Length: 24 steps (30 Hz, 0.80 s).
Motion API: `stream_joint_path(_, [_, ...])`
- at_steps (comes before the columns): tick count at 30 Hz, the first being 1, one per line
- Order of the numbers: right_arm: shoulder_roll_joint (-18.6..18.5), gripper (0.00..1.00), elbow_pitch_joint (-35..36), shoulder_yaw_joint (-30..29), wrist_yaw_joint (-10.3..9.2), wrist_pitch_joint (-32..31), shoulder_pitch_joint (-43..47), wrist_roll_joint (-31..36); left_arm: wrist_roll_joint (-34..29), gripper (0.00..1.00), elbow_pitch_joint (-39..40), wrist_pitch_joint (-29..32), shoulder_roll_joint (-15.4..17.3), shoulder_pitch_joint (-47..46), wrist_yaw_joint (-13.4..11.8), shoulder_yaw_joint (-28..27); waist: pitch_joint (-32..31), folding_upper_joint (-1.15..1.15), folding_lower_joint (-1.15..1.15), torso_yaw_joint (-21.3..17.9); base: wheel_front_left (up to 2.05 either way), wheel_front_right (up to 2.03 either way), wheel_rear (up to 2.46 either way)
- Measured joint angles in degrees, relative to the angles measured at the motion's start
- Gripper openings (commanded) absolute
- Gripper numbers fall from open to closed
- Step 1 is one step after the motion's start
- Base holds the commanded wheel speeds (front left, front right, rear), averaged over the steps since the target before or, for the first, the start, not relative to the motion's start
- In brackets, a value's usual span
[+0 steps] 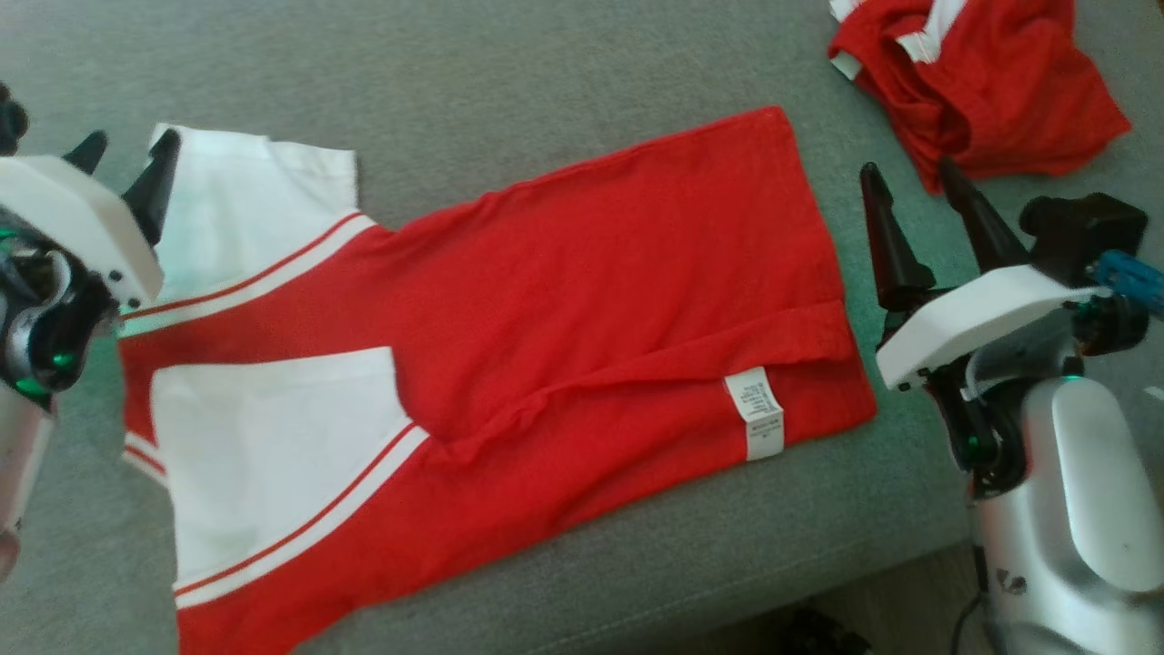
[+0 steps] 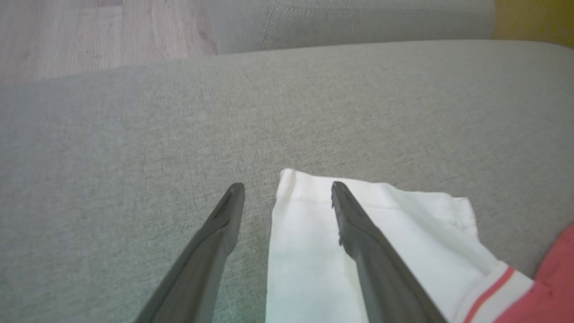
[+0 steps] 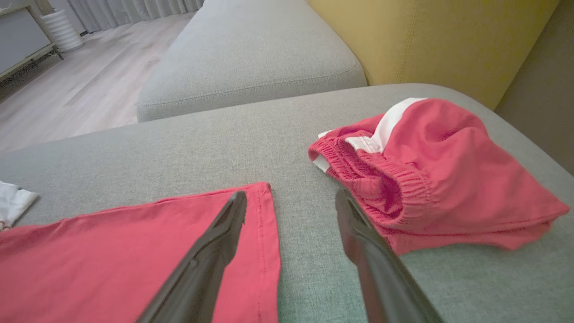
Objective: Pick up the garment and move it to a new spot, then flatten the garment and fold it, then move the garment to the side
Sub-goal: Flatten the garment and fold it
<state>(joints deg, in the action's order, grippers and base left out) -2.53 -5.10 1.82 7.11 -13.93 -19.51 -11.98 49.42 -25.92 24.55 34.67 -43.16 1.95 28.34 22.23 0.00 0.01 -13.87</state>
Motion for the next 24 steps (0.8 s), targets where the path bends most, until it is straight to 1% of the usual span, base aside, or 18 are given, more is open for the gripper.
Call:
stream_joint_path(6, [-0.01,1.00,-1.70,1.29,0.00,0.81,-0.77,-0.08,-0.59,1.00,-3.39,0.18,0.10,-0.04,-0.10,1.19,1.51,0.00,-0.01,-1.80,0.00,0.00,0.00])
stream_joint_path(10, [-0.02,1.00,-2.46,1.43,0.00,0.90,-1.96,-0.04,-0.10,1.00,-3.69,1.15,0.04,-0.27,1.64,1.41,1.85,0.00,-0.02,-1.65,0.00,0.00,0.00])
stream_joint_path(12, [-0.03,1.00,-2.89,1.76,0.00,0.90,-2.75,-0.03,-0.09,1.00,-3.85,1.19,0.05,-0.58,2.14,1.91,1.99,0.00,-0.01,-1.44,0.00,0.00,0.00])
stream_joint_path(13, [-0.02,1.00,-3.16,1.97,0.00,0.90,-3.27,-0.03,-0.09,0.98,-3.88,1.33,0.05,-0.79,2.15,2.21,2.06,0.00,-0.01,-1.34,0.00,0.00,0.00])
stream_joint_path(14, [-0.03,1.00,-3.43,2.22,0.00,0.89,-3.85,-0.03,-0.10,0.78,-3.93,1.43,0.05,-1.07,2.15,2.48,2.13,0.00,-0.02,-1.23,0.00,0.00,0.00])
stream_joint_path(15, [-0.04,1.00,-3.82,2.53,0.00,0.89,-4.46,-0.02,-0.18,0.42,-3.93,1.41,0.03,-1.21,2.16,2.75,2.22,0.00,-0.02,-1.10,0.00,0.00,0.00])
stream_joint_path(16, [-0.05,1.00,-4.34,2.88,0.00,0.78,-5.14,0.10,-0.48,0.31,-3.93,1.07,-0.07,-1.28,2.16,2.89,2.31,0.00,-0.01,-0.92,0.00,0.00,0.00])
stream_joint_path(17, [-0.08,1.00,-5.00,3.35,0.00,0.64,-5.88,0.38,-0.77,0.00,-3.92,0.94,-0.23,-1.32,2.18,3.10,2.39,0.00,-0.01,-0.72,0.00,0.00,0.00])
stream_joint_path(21, [-0.78,1.00,-8.53,5.94,0.00,-1.53,-9.35,0.48,-2.18,0.00,-4.03,-1.49,-1.19,-1.52,2.16,3.50,2.50,0.00,-0.01,0.17,0.00,0.00,0.00])
stream_joint_path(23, [-1.78,1.00,-10.98,6.62,0.00,-2.56,-11.51,0.48,-3.05,0.00,-4.04,-3.18,-1.75,-1.70,2.10,3.57,2.51,0.00,-0.01,0.79,0.00,0.00,0.00])
stream_joint_path(24, [-1.78,1.00,-10.98,6.62,0.00,-2.56,-11.51,0.48,-3.05,0.00,-4.04,-3.18,-1.75,-1.70,2.10,3.57,2.51,0.00,-0.01,0.79,0.00,0.00,0.00])
